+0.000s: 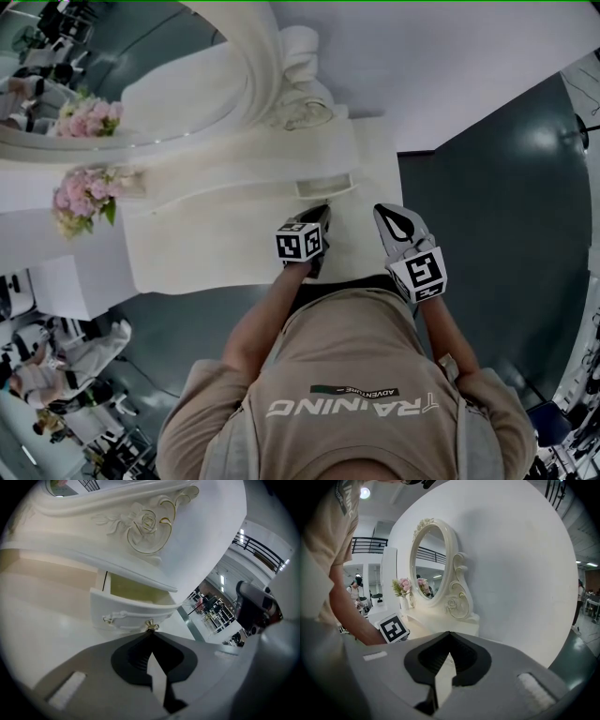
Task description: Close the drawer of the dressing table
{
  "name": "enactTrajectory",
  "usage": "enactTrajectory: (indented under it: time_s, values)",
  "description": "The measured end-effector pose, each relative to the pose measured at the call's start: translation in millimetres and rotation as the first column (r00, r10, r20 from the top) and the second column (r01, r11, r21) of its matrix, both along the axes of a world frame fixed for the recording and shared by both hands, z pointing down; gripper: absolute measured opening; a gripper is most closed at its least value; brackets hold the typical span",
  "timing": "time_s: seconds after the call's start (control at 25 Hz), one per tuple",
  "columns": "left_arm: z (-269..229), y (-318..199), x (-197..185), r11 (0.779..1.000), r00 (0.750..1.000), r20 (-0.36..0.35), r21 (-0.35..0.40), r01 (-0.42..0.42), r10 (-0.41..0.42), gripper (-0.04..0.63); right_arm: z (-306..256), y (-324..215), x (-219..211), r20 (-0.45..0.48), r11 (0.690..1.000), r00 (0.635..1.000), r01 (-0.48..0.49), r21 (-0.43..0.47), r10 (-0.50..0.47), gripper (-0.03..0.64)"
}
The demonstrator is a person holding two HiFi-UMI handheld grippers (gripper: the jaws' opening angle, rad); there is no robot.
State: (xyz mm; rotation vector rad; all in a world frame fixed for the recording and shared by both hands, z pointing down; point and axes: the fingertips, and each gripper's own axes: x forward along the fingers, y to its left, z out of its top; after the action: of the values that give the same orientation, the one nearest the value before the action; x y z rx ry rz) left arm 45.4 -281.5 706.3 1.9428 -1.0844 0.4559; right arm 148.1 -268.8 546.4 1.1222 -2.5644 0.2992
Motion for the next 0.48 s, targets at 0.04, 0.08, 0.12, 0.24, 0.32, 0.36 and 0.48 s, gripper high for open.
enactTrajectory:
  time_s: [0.04,0.08,0.12,0.24,0.32,0.36,0.48]
  values:
    - [0,0,0,1.000,1.000,0.000,0.002,0.004,-0.004,0.017,0,-1,0,0.000,1.000,1.000,0.000,0.000,0.000,0.002]
    - [-1,-2,-1,1.000,1.000,0.001,0.008,0.013,-0.013,0.017,0,-1,0,-0.001,1.000,1.000,0.000,-0.001,0.000,0.002]
    - [-2,-4,-2,1.000,1.000,0.002,0.015,0.025,-0.025,0.017,1,-2,1,-0.002,1.000,1.000,0.000,-0.003,0.000,0.002]
    - [-5,-12,-5,0.999,0.999,-0.003,0.022,0.046,-0.046,0.017,3,-3,2,-0.005,1.000,1.000,0.000,-0.006,0.000,0.002]
    - [-7,-16,-5,0.999,0.999,-0.002,0.023,0.040,-0.040,0.017,3,-5,3,-0.006,1.000,1.000,-0.003,-0.008,0.002,0.002]
    - [-7,-17,-6,0.999,0.999,0.004,0.028,0.037,-0.037,0.017,3,-5,3,-0.006,1.000,1.000,-0.003,-0.009,0.003,0.002]
    - [-7,-23,-11,0.998,0.998,0.010,0.035,0.060,-0.060,0.017,5,-7,3,-0.008,1.000,1.000,-0.003,-0.009,0.003,0.002]
